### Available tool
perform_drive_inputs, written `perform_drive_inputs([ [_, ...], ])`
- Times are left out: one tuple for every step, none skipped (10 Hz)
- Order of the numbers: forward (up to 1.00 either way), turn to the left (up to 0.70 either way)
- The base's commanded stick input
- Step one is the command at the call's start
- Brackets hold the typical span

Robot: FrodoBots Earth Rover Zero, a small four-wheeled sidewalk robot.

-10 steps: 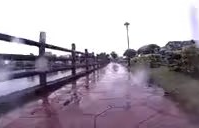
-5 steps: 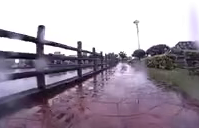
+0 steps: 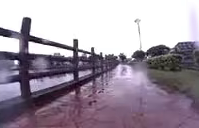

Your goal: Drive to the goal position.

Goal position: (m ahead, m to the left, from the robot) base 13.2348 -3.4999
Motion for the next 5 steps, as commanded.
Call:
perform_drive_inputs([
  [1.00,0.24],
  [1.00,0.31],
  [1.00,0.26],
  [1.00,0.12],
  [1.00,0.01],
])
